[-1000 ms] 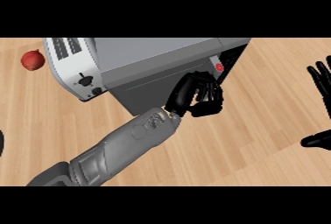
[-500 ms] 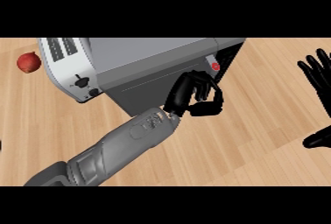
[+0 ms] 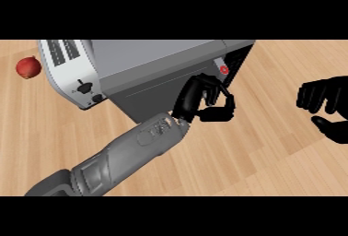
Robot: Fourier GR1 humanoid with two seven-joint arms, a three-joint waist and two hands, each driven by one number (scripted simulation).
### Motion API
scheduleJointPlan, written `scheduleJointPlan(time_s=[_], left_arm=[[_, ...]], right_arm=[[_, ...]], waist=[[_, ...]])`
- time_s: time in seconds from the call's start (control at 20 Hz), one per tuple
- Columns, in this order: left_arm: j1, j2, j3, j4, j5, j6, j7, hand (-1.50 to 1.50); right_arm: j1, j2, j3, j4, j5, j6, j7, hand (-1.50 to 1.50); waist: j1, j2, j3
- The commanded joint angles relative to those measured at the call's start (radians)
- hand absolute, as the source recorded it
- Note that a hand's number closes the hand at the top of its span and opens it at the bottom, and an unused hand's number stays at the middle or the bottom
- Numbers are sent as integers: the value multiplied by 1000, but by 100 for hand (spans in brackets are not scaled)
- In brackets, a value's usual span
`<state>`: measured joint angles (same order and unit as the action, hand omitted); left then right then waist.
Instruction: Pick up the milk, place it into the microwave and close the microwave
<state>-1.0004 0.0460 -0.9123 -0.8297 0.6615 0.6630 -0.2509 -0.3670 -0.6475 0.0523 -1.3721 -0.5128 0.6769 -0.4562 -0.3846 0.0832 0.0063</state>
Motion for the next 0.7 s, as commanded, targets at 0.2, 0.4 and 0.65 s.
scheduleJointPlan(time_s=[0.2,0.4,0.65], left_arm=[[-92,-44,18,47,19,8,-5,150],[-99,-43,18,46,26,25,-12,150],[-95,-43,9,56,40,38,-11,150]], right_arm=[[-15,-4,62,-110,-25,111,-17,150],[-7,-2,83,-151,-36,108,9,150],[0,-1,101,-205,-50,103,33,150]], waist=[[-46,4,2],[-53,3,3],[-67,3,3]])
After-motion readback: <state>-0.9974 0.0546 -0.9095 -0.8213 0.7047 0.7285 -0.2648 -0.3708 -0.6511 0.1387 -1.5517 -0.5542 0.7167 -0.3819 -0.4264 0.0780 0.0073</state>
